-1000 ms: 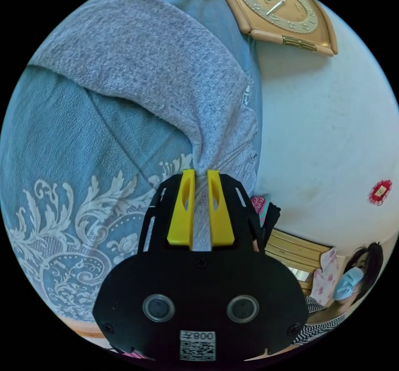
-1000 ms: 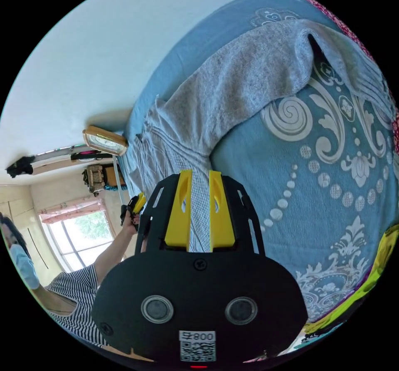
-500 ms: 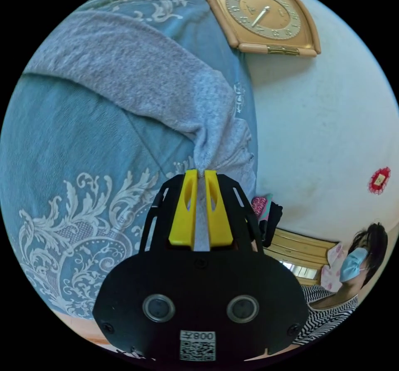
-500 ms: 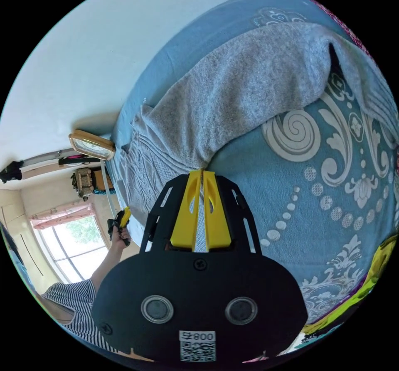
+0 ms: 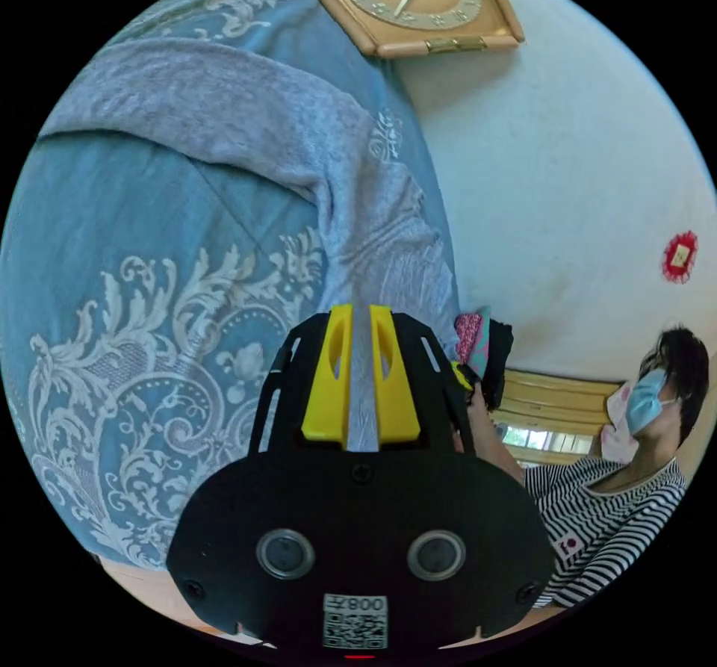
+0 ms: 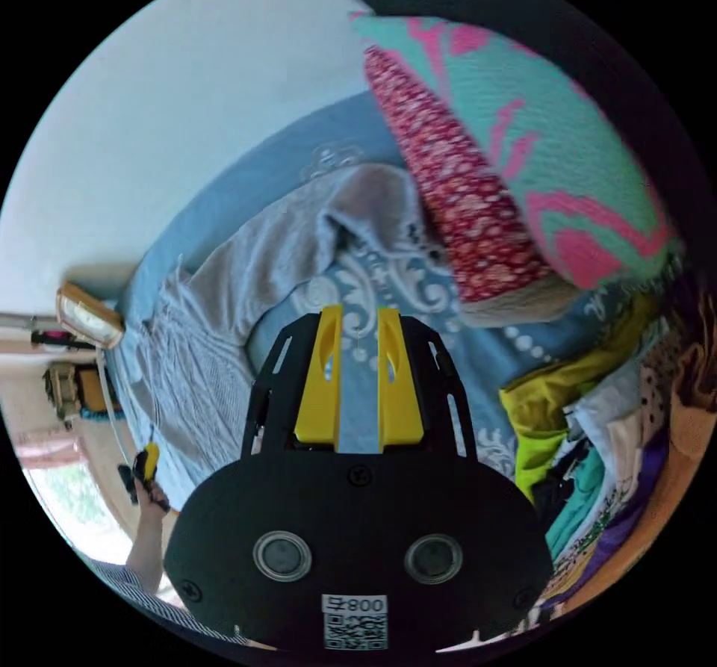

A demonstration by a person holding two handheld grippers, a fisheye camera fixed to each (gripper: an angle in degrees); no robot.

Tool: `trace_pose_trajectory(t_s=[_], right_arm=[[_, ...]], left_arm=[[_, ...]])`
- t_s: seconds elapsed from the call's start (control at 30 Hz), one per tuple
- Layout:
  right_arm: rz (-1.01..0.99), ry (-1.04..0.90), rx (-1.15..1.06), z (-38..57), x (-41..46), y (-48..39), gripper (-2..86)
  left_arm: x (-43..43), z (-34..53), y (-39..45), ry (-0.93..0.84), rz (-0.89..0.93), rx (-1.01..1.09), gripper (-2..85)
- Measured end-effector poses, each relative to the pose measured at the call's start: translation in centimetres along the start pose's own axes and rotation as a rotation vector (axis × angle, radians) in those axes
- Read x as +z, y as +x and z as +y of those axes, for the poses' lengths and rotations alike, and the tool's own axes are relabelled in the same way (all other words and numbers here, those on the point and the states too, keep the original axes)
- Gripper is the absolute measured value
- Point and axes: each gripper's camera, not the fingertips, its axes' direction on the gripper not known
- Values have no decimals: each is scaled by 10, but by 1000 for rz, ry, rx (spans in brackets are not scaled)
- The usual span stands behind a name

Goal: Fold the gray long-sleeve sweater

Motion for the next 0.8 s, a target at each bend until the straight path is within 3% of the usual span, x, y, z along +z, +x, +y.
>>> trace_pose_trajectory(t_s=[0.17, 0.43, 0.57, 0.8], right_arm=[[126, 133, 17, -12, -43, -7, 83], [274, 93, -131, -52, -33, -52, 103], [333, 75, -115, -69, -34, -46, 59], [171, 88, -101, -74, -67, -24, 23]], left_arm=[[52, -11, 72, -170, 51, 123, 44], [133, -23, 188, -377, 111, 272, 55], [160, -20, 244, -427, 144, 287, 52], [190, -9, 342, -488, 164, 312, 45]])
